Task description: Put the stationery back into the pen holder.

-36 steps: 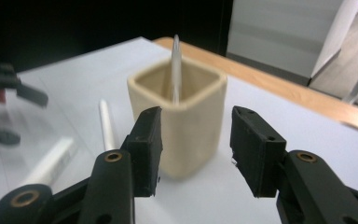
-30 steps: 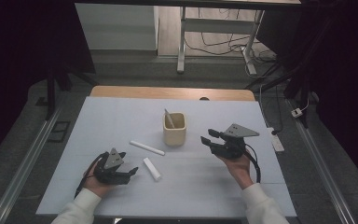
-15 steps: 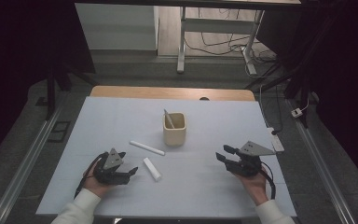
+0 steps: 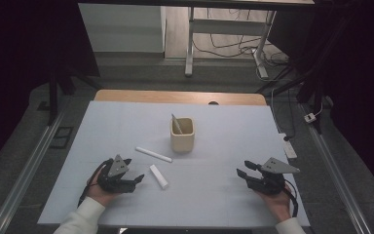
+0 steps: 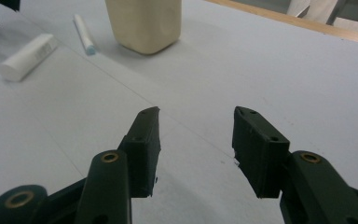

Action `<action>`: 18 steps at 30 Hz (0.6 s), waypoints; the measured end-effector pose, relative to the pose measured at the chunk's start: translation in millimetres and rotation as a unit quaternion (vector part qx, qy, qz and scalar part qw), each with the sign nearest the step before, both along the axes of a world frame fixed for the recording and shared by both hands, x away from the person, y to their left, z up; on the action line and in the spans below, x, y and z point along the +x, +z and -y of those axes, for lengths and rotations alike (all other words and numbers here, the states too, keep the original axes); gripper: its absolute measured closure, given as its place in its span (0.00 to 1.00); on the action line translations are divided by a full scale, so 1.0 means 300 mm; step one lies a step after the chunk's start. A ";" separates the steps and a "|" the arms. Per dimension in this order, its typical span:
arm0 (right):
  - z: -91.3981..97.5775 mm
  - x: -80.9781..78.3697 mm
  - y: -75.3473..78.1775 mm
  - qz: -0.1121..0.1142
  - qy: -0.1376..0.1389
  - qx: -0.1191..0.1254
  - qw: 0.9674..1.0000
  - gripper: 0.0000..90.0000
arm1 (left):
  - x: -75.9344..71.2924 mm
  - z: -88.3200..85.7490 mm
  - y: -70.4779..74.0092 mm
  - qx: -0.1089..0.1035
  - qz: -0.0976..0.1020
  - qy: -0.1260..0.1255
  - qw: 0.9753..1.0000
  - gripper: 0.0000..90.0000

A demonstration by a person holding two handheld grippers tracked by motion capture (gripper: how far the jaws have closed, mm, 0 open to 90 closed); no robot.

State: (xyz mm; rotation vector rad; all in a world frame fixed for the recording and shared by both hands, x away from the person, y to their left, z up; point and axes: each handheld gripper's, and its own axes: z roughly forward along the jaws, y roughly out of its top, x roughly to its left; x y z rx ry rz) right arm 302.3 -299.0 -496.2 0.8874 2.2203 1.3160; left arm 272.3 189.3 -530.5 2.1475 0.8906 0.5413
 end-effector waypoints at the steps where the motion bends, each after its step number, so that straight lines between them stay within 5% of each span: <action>1: 0.004 0.000 -0.002 0.001 0.000 -0.005 1.000 0.57 | 0.000 0.000 0.000 0.000 0.000 0.000 1.000 0.28; 18: 0.006 0.014 -0.011 -0.004 0.007 -0.012 1.000 0.56 | 0.013 -0.006 0.016 -0.006 0.004 0.008 1.000 0.28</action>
